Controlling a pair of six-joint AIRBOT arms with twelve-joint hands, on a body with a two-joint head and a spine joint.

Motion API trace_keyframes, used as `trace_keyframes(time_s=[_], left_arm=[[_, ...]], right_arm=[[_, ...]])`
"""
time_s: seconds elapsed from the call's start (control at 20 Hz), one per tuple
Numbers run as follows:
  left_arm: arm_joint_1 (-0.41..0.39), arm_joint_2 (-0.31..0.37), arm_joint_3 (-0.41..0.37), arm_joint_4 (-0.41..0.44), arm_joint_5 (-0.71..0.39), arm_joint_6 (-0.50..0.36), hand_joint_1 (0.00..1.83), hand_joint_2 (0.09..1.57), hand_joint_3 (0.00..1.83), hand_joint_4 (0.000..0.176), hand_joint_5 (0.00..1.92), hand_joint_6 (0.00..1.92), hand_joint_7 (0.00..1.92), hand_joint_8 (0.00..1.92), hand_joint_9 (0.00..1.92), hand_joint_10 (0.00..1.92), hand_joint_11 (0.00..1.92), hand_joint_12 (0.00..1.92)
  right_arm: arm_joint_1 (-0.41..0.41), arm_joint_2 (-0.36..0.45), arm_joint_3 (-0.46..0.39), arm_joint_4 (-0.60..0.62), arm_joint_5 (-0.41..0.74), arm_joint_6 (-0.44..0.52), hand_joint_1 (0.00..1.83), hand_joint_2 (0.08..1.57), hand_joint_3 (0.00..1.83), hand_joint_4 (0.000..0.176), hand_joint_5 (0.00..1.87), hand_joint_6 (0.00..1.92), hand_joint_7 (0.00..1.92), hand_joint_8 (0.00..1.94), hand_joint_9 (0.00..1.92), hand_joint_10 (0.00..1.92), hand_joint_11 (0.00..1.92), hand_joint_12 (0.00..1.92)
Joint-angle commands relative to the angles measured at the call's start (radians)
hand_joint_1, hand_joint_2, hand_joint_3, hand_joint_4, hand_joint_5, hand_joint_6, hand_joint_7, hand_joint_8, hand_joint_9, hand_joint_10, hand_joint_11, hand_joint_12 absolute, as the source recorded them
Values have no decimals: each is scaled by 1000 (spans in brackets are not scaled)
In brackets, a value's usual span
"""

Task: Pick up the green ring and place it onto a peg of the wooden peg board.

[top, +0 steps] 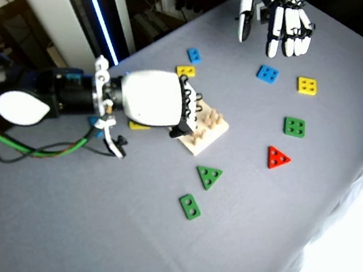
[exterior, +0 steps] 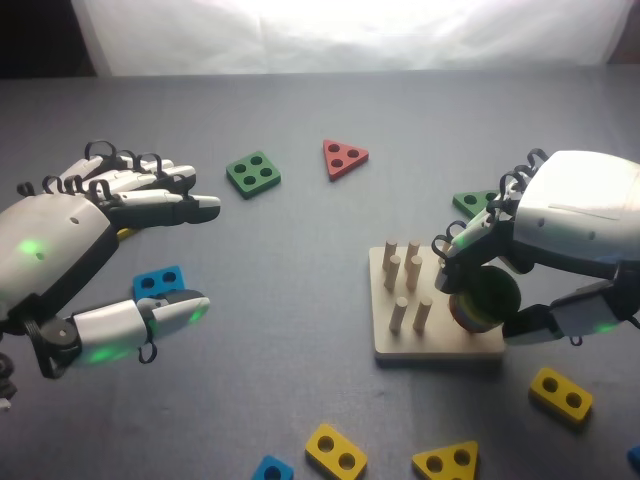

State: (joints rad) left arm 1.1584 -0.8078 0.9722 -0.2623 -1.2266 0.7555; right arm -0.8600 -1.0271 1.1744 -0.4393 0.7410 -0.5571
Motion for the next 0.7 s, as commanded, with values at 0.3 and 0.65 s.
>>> trace_keyframes(time_s=[0.3, 0.65], left_arm=[[-8, -9, 2, 15, -127, -11, 801, 1106, 0, 25, 642, 2, 362, 1, 268, 2, 0, 660], [-7, -9, 1, 14, -133, -13, 795, 1113, 0, 12, 648, 0, 362, 0, 263, 1, 0, 652]], right_arm=[[11, -18, 4, 4, 62, -3, 1213, 1060, 0, 0, 794, 493, 595, 1400, 783, 1874, 965, 1911], [11, -16, -9, 3, 76, -2, 1048, 976, 0, 73, 550, 0, 440, 2, 529, 298, 316, 1161]])
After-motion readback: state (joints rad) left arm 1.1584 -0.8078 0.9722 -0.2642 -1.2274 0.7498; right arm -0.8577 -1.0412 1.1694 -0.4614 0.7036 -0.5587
